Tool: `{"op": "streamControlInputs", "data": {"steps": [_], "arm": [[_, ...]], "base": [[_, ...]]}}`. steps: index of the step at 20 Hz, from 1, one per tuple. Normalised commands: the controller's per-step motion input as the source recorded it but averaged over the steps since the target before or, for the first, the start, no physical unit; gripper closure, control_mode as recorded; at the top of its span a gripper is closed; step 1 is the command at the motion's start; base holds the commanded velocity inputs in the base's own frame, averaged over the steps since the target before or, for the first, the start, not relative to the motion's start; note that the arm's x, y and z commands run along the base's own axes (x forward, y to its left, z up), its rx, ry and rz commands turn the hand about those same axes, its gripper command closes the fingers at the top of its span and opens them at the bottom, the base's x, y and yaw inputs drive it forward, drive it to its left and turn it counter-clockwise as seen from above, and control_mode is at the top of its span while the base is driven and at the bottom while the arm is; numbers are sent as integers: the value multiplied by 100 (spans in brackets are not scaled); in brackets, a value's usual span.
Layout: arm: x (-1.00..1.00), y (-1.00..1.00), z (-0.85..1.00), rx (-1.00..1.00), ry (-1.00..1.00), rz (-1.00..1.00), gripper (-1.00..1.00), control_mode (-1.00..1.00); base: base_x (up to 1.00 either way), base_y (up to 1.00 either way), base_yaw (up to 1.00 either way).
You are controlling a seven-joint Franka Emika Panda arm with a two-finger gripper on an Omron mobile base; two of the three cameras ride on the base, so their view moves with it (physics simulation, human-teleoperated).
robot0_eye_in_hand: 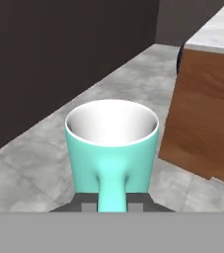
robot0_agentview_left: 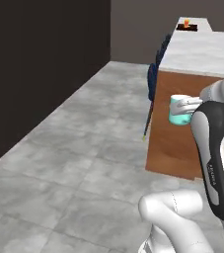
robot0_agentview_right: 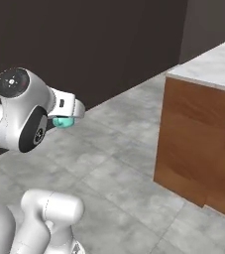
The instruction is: There is a tray on the dining counter. Grab the cup, mug, and pitcher and place them on the tray. The pitcher may be placed next to the tray if it cannot fit the tray.
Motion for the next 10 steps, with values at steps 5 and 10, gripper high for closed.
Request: {"op": "streamControlInputs", "data": {"steps": [5,10], "arm": [[0,0,0,0,0,0,100,100],[0,0,0,0,0,0,100,100]], "base": [[97,100,-64],[91,100,-57]]}}
